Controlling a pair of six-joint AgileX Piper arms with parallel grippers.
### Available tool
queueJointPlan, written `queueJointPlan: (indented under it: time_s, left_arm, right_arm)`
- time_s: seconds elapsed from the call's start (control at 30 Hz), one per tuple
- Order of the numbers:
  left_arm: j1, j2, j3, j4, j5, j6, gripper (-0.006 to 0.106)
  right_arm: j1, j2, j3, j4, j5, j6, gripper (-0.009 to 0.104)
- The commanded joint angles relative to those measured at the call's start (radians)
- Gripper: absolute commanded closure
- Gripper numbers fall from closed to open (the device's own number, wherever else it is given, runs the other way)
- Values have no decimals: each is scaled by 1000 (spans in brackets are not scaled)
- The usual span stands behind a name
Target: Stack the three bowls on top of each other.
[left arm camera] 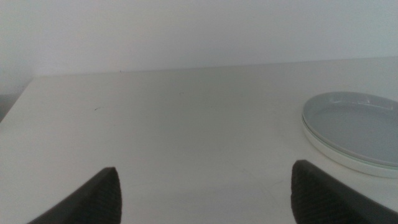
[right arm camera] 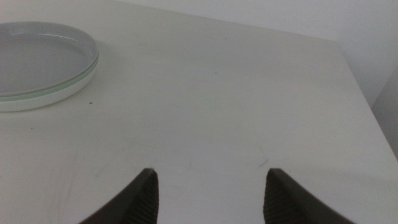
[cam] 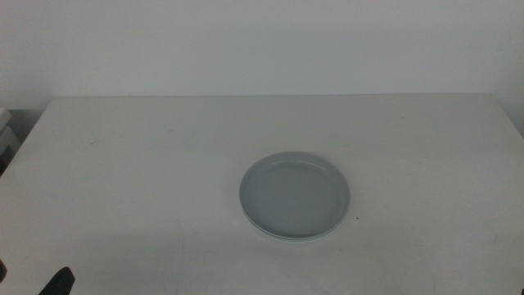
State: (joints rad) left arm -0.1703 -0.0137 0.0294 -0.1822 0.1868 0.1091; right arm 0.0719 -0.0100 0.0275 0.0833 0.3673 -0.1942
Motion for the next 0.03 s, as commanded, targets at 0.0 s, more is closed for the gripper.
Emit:
queueJointPlan:
  time_s: [0.0]
  left_arm:
    - [1,-13,-3,-14,-74,-5,-4]
  right_arm:
    - [-8,-27,-6,-7,-70,-10,51]
